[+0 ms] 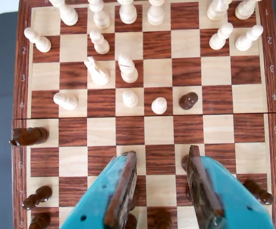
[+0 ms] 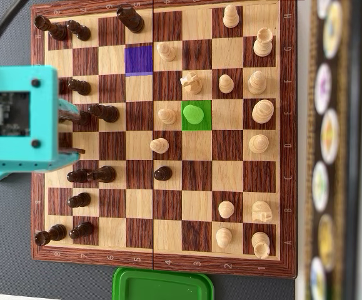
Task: Play chess
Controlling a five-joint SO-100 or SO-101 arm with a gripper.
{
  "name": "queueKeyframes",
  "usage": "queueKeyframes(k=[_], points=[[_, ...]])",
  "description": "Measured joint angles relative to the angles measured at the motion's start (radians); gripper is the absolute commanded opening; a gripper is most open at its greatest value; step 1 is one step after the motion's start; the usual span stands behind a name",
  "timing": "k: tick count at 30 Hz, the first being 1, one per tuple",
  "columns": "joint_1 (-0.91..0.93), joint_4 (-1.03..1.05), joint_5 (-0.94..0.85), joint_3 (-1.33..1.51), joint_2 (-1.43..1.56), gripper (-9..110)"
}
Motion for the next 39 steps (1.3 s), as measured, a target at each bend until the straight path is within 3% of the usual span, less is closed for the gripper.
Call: queueKeyframes(k=[12, 39], points=[[0.0, -0.31, 0.0, 0.25, 0.288, 16], [-0.028, -1.522, 0.0, 0.793, 0.695, 17]])
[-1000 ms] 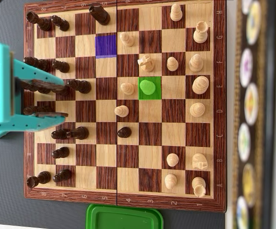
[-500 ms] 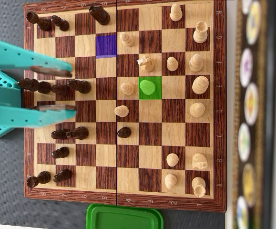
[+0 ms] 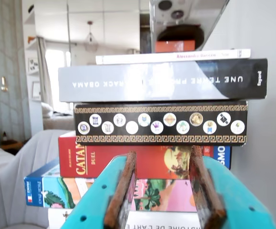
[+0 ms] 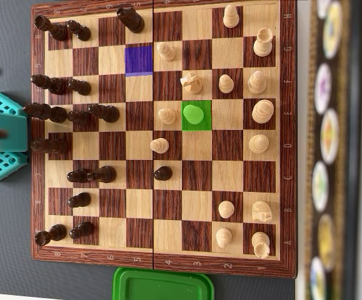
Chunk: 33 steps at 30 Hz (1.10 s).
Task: Play chess
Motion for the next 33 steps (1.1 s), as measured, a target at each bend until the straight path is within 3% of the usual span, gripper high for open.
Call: queueKeyframes(k=[16, 33], points=[[0.0, -0.675, 0.0, 0.034, 0.028, 17], [0.006, -1.078, 0.0, 0.149, 0.029, 17]])
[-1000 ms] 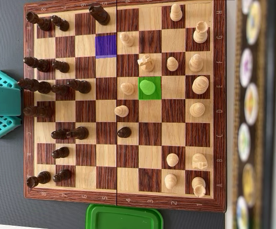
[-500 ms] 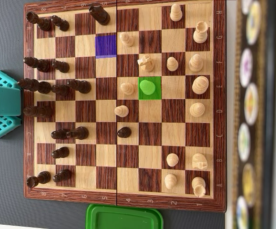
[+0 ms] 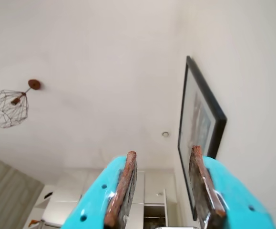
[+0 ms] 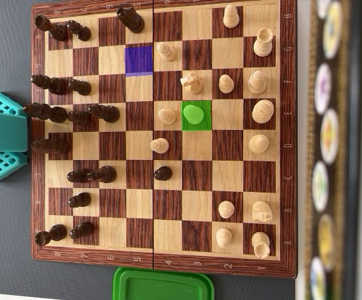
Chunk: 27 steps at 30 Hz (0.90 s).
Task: Play chess
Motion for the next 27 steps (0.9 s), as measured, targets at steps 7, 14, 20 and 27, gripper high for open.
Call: queueKeyframes(k=[7, 14, 20, 27], points=[[0.0, -0.103, -0.041, 0.0, 0.0, 17], [0.006, -0.293, -0.127, 0.0, 0.002, 17], [0.008, -0.37, -0.137, 0.0, 0.002, 17], [0.008, -0.449, -0.196, 0.0, 0.002, 17]])
